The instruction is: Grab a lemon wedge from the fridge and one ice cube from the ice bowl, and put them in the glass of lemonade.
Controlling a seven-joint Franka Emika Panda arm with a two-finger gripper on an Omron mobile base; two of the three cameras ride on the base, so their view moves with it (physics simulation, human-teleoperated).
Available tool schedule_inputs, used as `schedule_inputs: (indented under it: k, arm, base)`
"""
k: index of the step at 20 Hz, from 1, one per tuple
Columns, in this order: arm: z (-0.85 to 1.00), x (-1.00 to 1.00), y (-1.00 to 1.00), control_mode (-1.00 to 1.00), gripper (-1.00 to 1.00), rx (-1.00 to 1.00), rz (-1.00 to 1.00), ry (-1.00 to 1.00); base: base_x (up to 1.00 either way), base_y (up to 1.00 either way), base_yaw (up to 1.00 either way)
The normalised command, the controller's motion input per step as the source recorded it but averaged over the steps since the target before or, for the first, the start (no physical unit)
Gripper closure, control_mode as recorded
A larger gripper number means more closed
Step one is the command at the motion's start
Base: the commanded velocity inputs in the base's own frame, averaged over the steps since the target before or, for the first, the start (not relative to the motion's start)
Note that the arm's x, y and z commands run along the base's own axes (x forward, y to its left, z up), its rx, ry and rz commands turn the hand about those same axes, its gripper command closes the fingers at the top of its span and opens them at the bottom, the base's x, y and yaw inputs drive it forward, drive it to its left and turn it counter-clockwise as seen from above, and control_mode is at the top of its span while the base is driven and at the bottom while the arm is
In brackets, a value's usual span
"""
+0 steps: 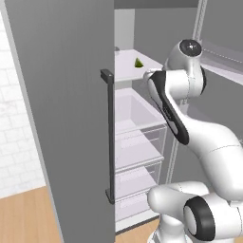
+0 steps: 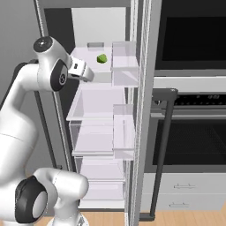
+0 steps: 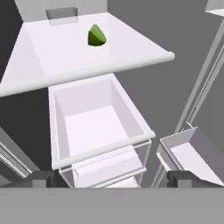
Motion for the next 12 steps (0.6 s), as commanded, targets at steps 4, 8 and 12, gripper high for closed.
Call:
schedule_inputs:
  k: [4, 8, 12]
  arm:
    - [0.28, -0.01, -0.19, -1.00, -1.00, -0.03, 0.22, -0.07]
    - [0.52, 0.03, -0.16, -1.00, -1.00, -0.03, 0.22, -0.03]
    - [0.83, 0.76, -0.01, -1.00, -1.00, 0.00, 0.12, 0.05]
  base:
    - [0.00, 0.00, 0.00]
    - [0.00, 0.00, 0.00]
    - [0.00, 0.00, 0.00]
